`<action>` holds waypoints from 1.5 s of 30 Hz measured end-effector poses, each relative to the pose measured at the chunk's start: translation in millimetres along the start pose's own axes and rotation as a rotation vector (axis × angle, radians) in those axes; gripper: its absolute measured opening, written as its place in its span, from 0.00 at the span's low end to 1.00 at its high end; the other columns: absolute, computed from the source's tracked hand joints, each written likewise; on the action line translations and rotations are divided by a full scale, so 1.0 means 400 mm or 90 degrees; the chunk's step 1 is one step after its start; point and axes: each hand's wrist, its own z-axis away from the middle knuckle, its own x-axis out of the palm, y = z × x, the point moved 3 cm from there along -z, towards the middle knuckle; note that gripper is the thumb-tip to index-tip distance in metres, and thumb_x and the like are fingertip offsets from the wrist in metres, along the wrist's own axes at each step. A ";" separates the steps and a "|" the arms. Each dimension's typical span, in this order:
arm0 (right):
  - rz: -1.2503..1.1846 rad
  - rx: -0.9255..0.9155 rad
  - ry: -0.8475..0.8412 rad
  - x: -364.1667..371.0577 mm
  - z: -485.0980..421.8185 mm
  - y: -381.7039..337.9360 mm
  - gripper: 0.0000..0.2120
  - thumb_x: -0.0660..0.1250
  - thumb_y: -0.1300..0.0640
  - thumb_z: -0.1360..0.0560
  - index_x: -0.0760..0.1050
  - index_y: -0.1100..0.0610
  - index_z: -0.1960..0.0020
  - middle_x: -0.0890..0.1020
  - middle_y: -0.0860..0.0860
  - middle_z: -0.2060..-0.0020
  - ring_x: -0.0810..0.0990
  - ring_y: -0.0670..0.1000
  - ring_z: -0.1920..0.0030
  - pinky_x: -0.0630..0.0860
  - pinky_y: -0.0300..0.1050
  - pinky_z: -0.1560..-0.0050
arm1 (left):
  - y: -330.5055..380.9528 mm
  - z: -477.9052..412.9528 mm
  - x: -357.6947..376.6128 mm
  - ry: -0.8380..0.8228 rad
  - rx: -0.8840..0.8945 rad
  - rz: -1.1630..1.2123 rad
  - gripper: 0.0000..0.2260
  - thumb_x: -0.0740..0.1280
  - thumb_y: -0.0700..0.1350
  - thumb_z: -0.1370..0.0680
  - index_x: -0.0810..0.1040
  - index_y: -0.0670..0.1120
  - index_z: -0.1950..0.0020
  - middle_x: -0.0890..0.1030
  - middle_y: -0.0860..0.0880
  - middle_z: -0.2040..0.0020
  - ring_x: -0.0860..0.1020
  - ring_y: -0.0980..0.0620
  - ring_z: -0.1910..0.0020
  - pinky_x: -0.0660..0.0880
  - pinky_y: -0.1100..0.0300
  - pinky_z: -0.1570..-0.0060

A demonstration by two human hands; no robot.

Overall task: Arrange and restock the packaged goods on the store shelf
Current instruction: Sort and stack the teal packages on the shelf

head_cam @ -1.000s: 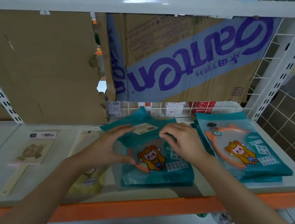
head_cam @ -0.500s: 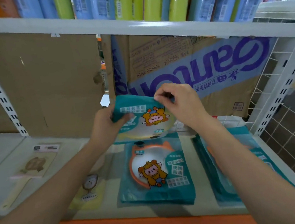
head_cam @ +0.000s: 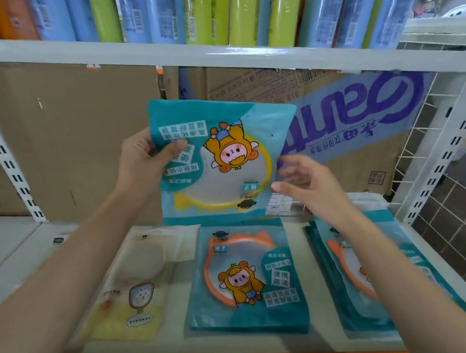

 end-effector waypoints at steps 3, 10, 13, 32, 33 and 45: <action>-0.086 0.005 -0.033 0.033 0.007 0.007 0.11 0.70 0.60 0.29 0.75 0.53 0.48 0.82 0.43 0.55 0.81 0.42 0.55 0.76 0.32 0.56 | 0.003 -0.007 0.008 -0.039 -0.012 0.005 0.08 0.65 0.34 0.25 0.77 0.47 0.53 0.84 0.58 0.64 0.82 0.60 0.64 0.78 0.67 0.64; -0.194 0.049 0.076 0.048 0.012 0.037 0.05 0.69 0.65 0.28 0.79 0.56 0.56 0.83 0.51 0.61 0.83 0.50 0.58 0.81 0.45 0.56 | -0.020 -0.003 0.011 -0.083 -0.035 0.051 0.13 0.74 0.41 0.32 0.77 0.48 0.50 0.84 0.55 0.59 0.81 0.60 0.60 0.77 0.67 0.60; -0.308 0.092 0.163 0.037 0.027 0.055 0.04 0.68 0.65 0.28 0.76 0.59 0.60 0.77 0.48 0.73 0.80 0.43 0.68 0.78 0.37 0.66 | -0.058 0.019 -0.015 -0.049 -0.071 0.021 0.23 0.74 0.53 0.39 0.76 0.49 0.46 0.81 0.53 0.51 0.80 0.60 0.54 0.75 0.69 0.56; -0.559 0.258 0.216 0.064 0.095 0.094 0.23 0.76 0.51 0.44 0.70 0.56 0.56 0.82 0.51 0.63 0.82 0.46 0.65 0.80 0.38 0.62 | -0.093 0.082 0.043 -0.040 -0.191 0.059 0.06 0.69 0.34 0.28 0.76 0.45 0.60 0.79 0.58 0.72 0.76 0.62 0.71 0.72 0.70 0.71; -0.540 0.266 0.260 0.049 0.097 0.106 0.22 0.75 0.53 0.40 0.71 0.56 0.50 0.81 0.51 0.60 0.82 0.46 0.62 0.80 0.40 0.59 | -0.088 0.071 0.031 -0.061 -0.186 0.025 0.06 0.70 0.34 0.29 0.76 0.44 0.61 0.78 0.58 0.72 0.75 0.61 0.72 0.71 0.70 0.71; 0.028 0.033 -0.166 -0.034 0.056 -0.023 0.17 0.73 0.63 0.33 0.74 0.49 0.49 0.83 0.41 0.55 0.81 0.39 0.54 0.76 0.32 0.56 | 0.010 -0.008 0.008 -0.381 -0.158 -0.312 0.16 0.74 0.54 0.40 0.76 0.42 0.66 0.75 0.48 0.71 0.72 0.53 0.71 0.67 0.61 0.70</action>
